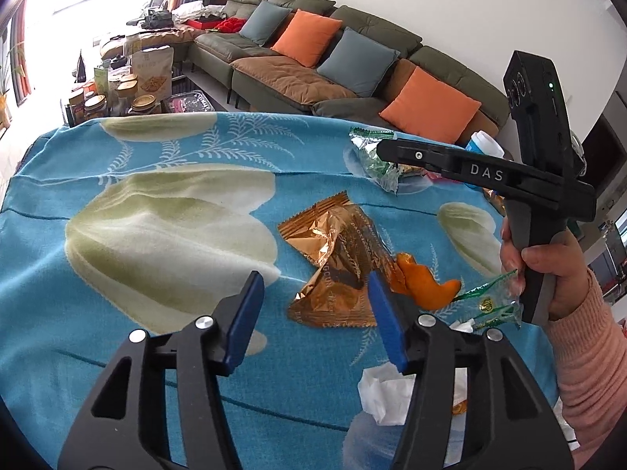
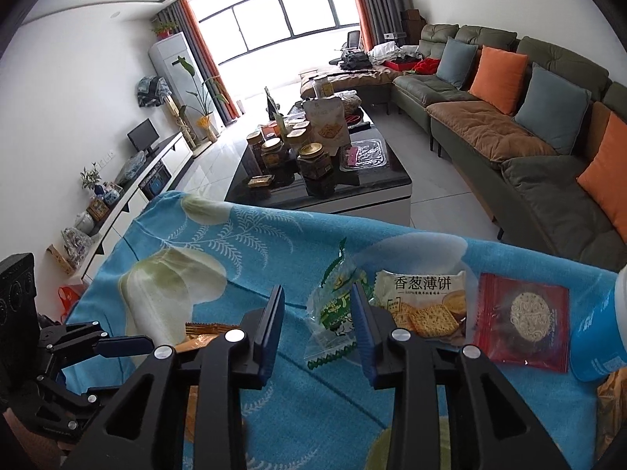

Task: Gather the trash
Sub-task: 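Grasp a gold foil wrapper with the left tool while the right tool grasps a green plastic bag, then carry the gold wrapper in the left tool and green bag in the right tool to the teal bin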

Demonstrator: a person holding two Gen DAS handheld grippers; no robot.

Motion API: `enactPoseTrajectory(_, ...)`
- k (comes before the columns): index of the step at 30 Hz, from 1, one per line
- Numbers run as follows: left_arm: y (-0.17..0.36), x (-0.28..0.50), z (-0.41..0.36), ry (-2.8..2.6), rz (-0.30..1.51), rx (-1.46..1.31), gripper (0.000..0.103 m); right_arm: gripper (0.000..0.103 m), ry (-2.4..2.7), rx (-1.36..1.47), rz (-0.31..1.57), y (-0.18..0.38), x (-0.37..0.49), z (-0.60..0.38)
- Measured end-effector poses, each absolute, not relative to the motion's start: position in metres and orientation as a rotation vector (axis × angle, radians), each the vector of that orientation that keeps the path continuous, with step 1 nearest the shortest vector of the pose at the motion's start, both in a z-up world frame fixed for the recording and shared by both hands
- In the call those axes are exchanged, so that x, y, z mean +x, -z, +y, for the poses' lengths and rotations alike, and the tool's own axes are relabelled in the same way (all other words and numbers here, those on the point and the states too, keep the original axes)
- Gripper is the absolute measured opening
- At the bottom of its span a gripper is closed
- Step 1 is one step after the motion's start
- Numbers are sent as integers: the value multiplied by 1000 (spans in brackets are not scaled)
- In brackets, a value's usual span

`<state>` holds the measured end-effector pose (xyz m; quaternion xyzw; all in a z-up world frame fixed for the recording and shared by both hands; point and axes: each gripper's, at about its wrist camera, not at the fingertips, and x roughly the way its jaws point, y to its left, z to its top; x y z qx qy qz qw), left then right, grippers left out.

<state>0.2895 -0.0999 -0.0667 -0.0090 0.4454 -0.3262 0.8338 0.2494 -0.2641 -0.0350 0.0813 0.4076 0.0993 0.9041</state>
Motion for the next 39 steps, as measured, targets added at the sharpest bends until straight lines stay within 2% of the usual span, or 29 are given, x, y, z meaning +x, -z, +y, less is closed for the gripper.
enactPoseTrajectory(1,69,291,-101,697,954,-25,48,24,-206,156,851,37,252,-262)
enactPoseTrajectory(3,71,291,-101,706,965,-32,44,8,-210,145,867,41,253,-260)
enactPoseTrajectory(6,72,291,-103,716,972,-34,33,6,-212,141,867,43,251,-260)
enactPoseTrajectory(8,74,289,-104,727,976,-33,12,6,-219,146,859,41,247,-261)
enactPoseTrajectory(23,50,253,-78,735,862,-67,7,6,-325,146,725,-7,199,-248)
enactPoseTrajectory(39,23,162,34,622,759,-148,6,6,-505,138,650,-30,135,-181)
